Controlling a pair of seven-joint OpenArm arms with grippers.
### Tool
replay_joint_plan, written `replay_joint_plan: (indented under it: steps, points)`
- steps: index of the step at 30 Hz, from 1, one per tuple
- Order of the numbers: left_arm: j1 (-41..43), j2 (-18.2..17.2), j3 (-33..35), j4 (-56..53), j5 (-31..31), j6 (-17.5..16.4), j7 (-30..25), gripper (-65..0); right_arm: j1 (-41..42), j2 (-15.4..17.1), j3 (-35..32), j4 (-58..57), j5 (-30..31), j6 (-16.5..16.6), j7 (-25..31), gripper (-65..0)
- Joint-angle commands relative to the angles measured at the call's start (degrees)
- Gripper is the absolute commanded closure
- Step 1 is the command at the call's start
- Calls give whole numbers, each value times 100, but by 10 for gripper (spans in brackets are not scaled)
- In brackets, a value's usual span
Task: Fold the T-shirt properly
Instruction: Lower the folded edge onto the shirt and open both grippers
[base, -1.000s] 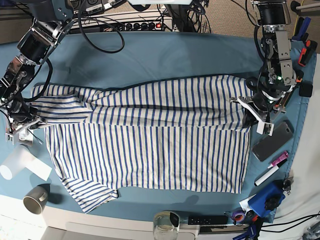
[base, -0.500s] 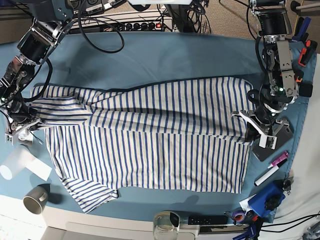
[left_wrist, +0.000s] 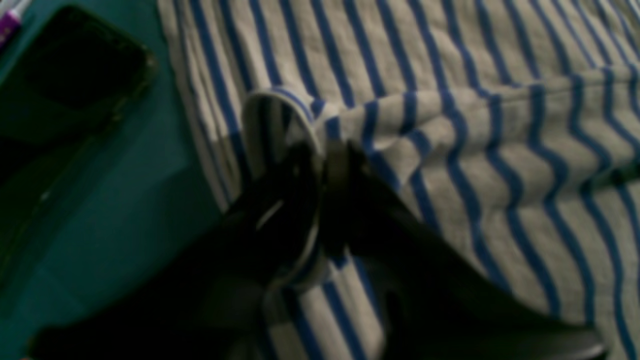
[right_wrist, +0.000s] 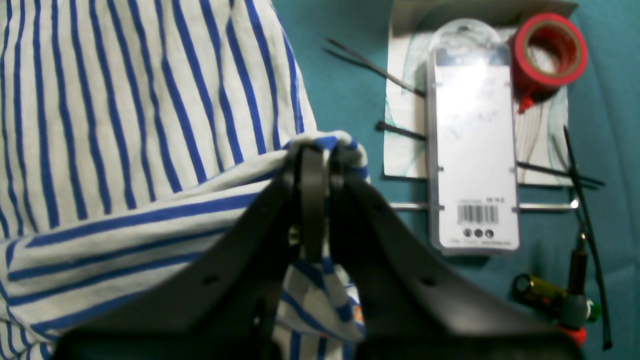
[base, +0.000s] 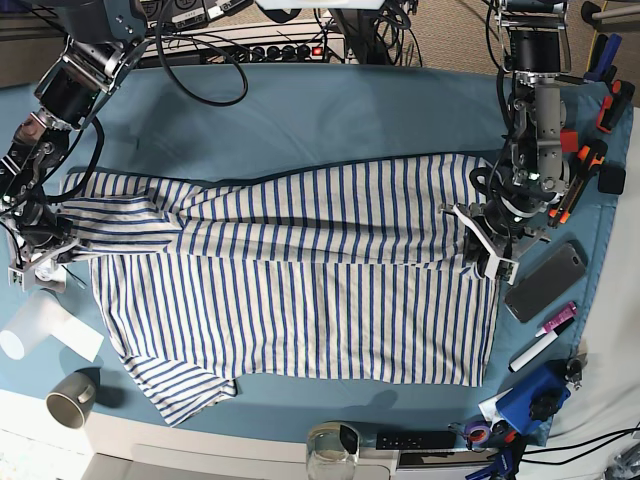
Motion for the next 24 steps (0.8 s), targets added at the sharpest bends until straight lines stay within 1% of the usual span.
replay_joint_plan:
  steps: [1,4,5,7,12,15,16,18,19,20,21,24]
  points:
    - [-122,-55,-11,96,35,0,-151,-136,142,151,13,81,44,-24,179,0]
    - [-125,-57,-15,96,140,2,-186,-232,144,151,13,81,46,-22,350,0]
    - [-125,-59,-15,96,140,4,-195,-250,164,151,13,81,46,-15,387,0]
    - [-125,-59,-15,96,138,0,-192,-258,240,151,13,81,48,31,385,0]
    - [-122,-57,-15,96,138,2,-188,-258,470,151,13,81,68,299,372,0]
    - [-120,-57,-15,96,138,0,-188,-258,553,151,13,81,70,367,203,0]
    - [-122,-59,-15,96,138,2,-188,-258,551,151,13,81,72,367,127,-28]
    - [-122,-57,-15,96,138,0,-188,-258,540,151,13,81,76,365,-61,-117]
    - [-122,-57,-15,96,136,0,-188,-258,529,151,13,81,81,358,-83,-162]
    - [-122,-57,-15,96,136,0,-188,-258,505,153,13,81,92,345,-57,-194]
    - [-122,-57,-15,96,136,0,-190,-258,503,151,13,81,90,341,-37,-205]
    - [-122,-57,-15,96,136,0,-188,-258,511,153,13,81,94,317,50,-206]
